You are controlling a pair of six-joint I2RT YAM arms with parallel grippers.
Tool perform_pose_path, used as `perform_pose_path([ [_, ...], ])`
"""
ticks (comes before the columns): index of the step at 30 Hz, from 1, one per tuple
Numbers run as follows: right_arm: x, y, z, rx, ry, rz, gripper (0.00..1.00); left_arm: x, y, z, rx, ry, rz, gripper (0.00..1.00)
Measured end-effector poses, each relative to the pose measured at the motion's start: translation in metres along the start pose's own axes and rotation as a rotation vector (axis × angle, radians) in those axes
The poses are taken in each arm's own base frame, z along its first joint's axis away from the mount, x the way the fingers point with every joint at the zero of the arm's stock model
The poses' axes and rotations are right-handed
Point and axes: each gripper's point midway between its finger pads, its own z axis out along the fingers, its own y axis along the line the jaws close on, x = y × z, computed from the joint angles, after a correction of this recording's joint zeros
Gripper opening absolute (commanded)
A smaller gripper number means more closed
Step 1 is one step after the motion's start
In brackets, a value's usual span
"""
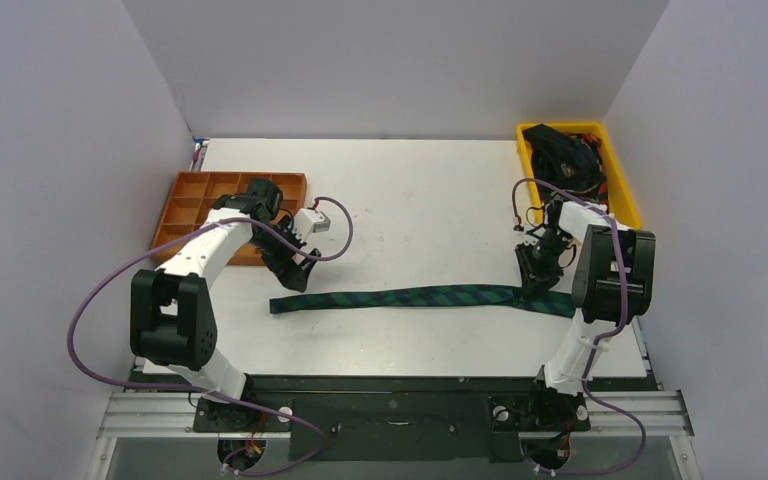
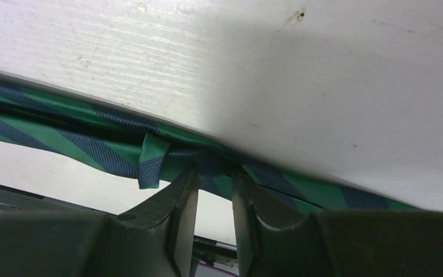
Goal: Roll the ties
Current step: Flatten out the tie at the center of the board.
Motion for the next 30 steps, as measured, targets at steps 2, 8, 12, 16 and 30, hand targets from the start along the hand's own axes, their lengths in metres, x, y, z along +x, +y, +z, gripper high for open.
perform_pose_path([
  [2, -0.002, -0.001, 0.000, 0.006, -0.006, 0.004, 0.04, 0.000, 0.000, 0.000, 0.000, 0.001, 0.000, 0.97],
  [8, -0.002, -0.004, 0.000, 0.021, -0.006, 0.006, 0.00, 0.001, 0.001, 0.000, -0.006, 0.005, 0.000, 0.97],
  [12, -0.001, -0.005, -0.001, 0.026, -0.003, 0.001, 0.00, 0.001, 0.002, 0.000, -0.012, 0.008, 0.001, 0.97],
  [16, 0.002, -0.007, -0.009, 0.047, -0.010, -0.017, 0.00, 0.001, 0.004, 0.000, -0.019, 0.007, 0.002, 0.97],
  [30, 0.027, -0.044, -0.047, 0.167, -0.017, -0.027, 0.00, 0.001, 0.006, 0.001, -0.029, 0.007, 0.005, 0.97],
])
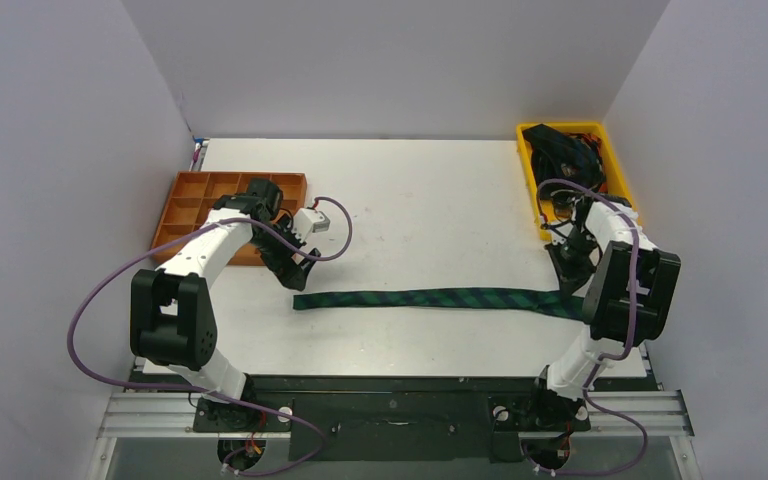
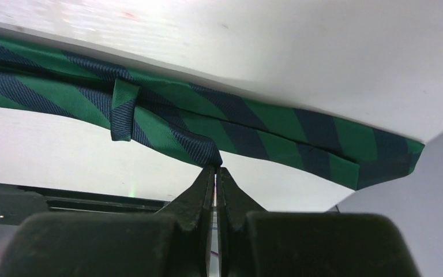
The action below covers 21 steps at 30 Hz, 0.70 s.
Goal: Roll the ties
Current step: Flatten out the tie at the center of the board.
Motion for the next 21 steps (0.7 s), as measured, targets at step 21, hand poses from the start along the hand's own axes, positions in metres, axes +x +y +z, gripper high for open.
perform_pose_path([
  [21, 0.031, -0.048, -0.009, 0.045, 0.041, 0.079, 0.00, -0.042, -0.071, 0.067, 0.099, -0.038, 0.362, 0.97],
])
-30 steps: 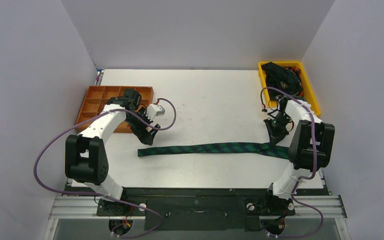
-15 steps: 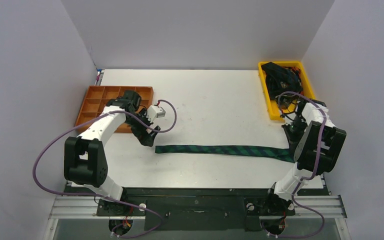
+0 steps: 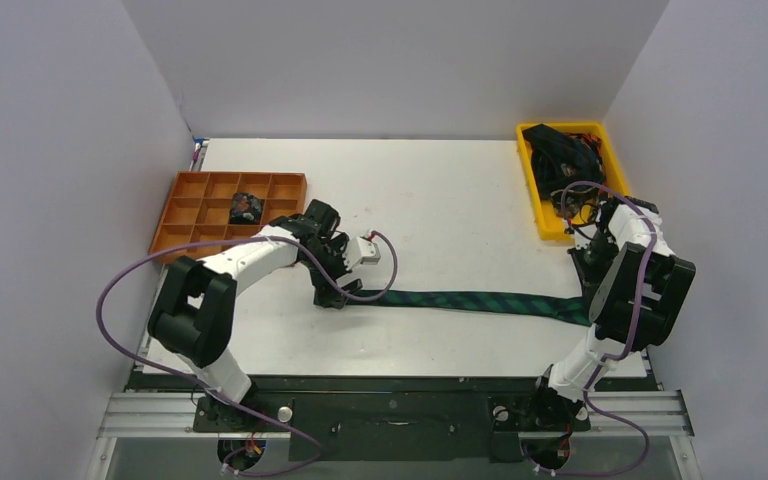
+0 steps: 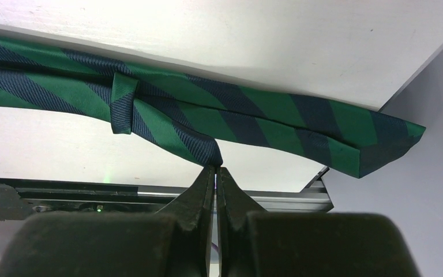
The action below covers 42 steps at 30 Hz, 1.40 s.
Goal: Roll the ties
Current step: Flatten out the tie at the center of the board.
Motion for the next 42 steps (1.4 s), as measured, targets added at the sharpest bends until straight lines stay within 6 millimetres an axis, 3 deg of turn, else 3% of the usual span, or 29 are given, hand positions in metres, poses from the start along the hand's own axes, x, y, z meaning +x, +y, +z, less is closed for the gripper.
perform_pose_path([
  [6, 0.002, 0.000, -0.001, -0.002, 0.005, -0.009, 0.00, 0.007, 0.007, 0.017, -0.003, 0.044, -0.023, 0.97],
  [9, 0.002, 0.000, -0.001, -0.003, 0.006, -0.018, 0.00, -0.006, 0.014, 0.009, -0.008, -0.005, -0.064, 0.97],
  [14, 0.003, 0.000, -0.001, -0.005, 0.007, -0.023, 0.00, -0.033, 0.048, -0.013, -0.098, -0.083, -0.105, 0.97],
  [18, 0.003, 0.001, -0.001, -0.007, 0.006, -0.024, 0.00, -0.036, 0.059, -0.004, -0.128, -0.056, -0.100, 0.97],
  [25, 0.002, 0.001, 0.000, -0.011, 0.004, -0.025, 0.00, -0.016, 0.056, 0.023, -0.126, 0.070, -0.077, 0.97],
  [42, 0.002, 0.001, 0.000, -0.012, 0.004, -0.027, 0.00, -0.009, 0.033, 0.033, -0.024, 0.116, -0.031, 0.97],
])
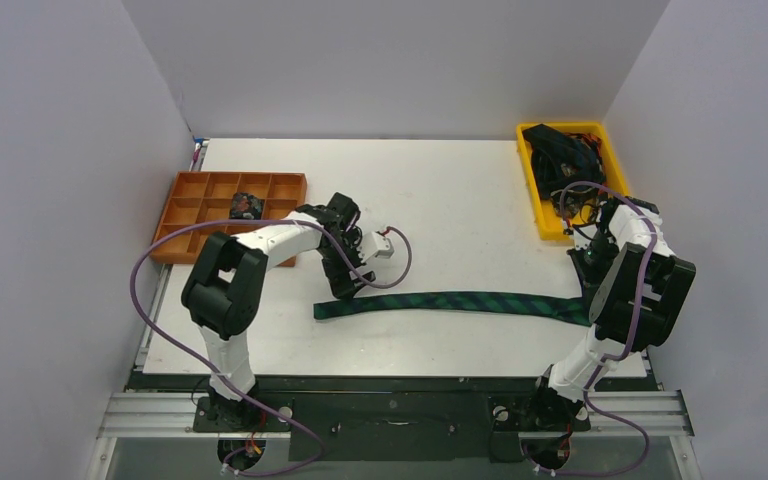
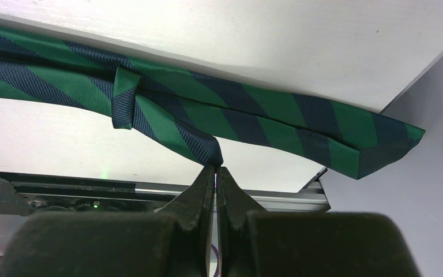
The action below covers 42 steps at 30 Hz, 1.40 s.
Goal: Roll the ties
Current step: Flatten out the tie at the center of the board.
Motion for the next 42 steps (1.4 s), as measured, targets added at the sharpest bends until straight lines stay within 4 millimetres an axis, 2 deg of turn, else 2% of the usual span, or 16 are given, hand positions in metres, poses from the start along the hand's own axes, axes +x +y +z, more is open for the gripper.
perform_pose_path([
  [9, 0.001, -0.001, 0.000, 0.001, 0.001, -0.005, 0.00, 0.008, 0.004, 0.003, -0.043, 0.040, 0.014, 0.97],
  [19, 0.018, -0.025, -0.001, 0.042, 0.037, -0.010, 0.00, 0.057, -0.003, -0.013, -0.145, 0.149, 0.039, 0.97],
  [25, 0.024, -0.035, -0.002, 0.061, 0.053, -0.015, 0.00, 0.073, 0.006, -0.019, -0.158, 0.174, 0.003, 0.97],
  [30, 0.020, -0.032, -0.001, 0.044, 0.041, -0.014, 0.00, 0.082, 0.015, -0.024, -0.170, 0.190, -0.035, 0.97],
  [32, 0.017, -0.028, 0.002, 0.026, 0.038, -0.022, 0.00, 0.081, 0.020, -0.026, -0.172, 0.187, -0.045, 0.97],
  [34, 0.013, -0.021, 0.004, 0.003, 0.035, -0.037, 0.12, 0.075, 0.026, -0.030, -0.173, 0.164, -0.059, 0.97],
  [35, 0.013, -0.018, 0.004, -0.006, 0.036, -0.040, 0.21, 0.071, 0.029, -0.032, -0.169, 0.143, -0.067, 0.97],
  [37, 0.014, -0.012, 0.004, -0.026, 0.041, -0.052, 0.28, 0.057, 0.033, -0.041, -0.169, 0.083, -0.072, 0.97],
  [40, 0.019, -0.007, 0.003, -0.054, 0.059, -0.053, 0.28, 0.036, 0.030, -0.057, -0.162, -0.010, -0.058, 0.97],
  [42, 0.026, -0.007, 0.002, -0.072, 0.073, -0.040, 0.24, 0.020, 0.019, -0.069, -0.137, -0.069, -0.037, 0.97],
])
